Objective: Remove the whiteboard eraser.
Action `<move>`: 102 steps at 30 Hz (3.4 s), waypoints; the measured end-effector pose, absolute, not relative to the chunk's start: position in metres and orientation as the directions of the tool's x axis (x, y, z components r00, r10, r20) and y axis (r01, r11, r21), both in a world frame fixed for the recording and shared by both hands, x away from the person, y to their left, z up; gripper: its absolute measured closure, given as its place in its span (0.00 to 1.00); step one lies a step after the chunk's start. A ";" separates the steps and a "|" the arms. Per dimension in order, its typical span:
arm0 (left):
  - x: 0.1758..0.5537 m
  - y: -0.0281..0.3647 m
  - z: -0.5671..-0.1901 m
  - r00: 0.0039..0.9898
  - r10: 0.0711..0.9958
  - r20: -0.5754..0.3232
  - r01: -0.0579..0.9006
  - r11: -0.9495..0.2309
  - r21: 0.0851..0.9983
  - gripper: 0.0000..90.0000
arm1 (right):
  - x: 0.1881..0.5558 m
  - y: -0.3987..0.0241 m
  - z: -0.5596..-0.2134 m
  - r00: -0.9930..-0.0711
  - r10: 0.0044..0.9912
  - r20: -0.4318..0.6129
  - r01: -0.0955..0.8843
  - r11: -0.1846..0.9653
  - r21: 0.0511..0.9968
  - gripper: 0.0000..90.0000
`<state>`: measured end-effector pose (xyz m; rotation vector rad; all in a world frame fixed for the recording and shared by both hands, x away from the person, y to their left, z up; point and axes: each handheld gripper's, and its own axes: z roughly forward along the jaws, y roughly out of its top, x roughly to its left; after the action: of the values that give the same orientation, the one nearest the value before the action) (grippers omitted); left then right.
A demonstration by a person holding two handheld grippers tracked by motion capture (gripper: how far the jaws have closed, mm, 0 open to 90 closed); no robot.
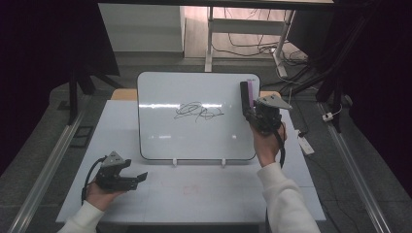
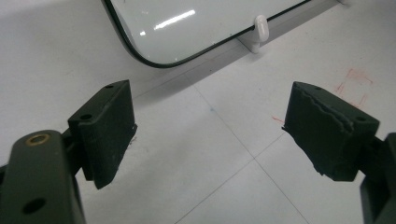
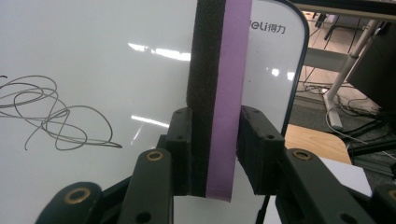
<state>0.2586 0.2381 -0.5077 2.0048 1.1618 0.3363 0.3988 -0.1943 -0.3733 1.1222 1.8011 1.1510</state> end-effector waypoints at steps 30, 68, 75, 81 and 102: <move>0.261 0.234 -0.504 0.555 0.813 -0.178 0.624 -0.265 0.735 0.21 | 0.322 -0.203 -0.403 -0.568 0.794 -0.216 0.135 0.349 0.927 0.75; 0.303 0.144 -0.447 0.705 0.645 -0.295 0.575 -0.276 0.770 0.19 | 0.279 -0.164 -0.470 -0.746 0.622 -0.238 0.117 0.474 0.872 0.75; 0.311 0.131 -0.443 0.723 0.610 -0.325 0.578 -0.277 0.767 0.19 | 0.274 -0.155 -0.475 -0.757 0.588 -0.284 0.078 0.513 0.855 0.75; 0.316 0.123 -0.443 0.736 0.586 -0.339 0.581 -0.289 0.761 0.20 | 0.270 -0.148 -0.479 -0.774 0.545 -0.321 0.035 0.544 0.839 0.75; 0.329 0.113 -0.454 0.771 0.486 -0.410 0.607 -0.367 0.705 0.42 | 0.260 -0.138 -0.484 -0.781 0.438 -0.445 -0.104 0.611 0.785 0.75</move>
<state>0.3287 0.1135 -0.4543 2.0340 0.8181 -0.1634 0.2597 -0.1380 -0.4841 0.2619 2.2129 1.1319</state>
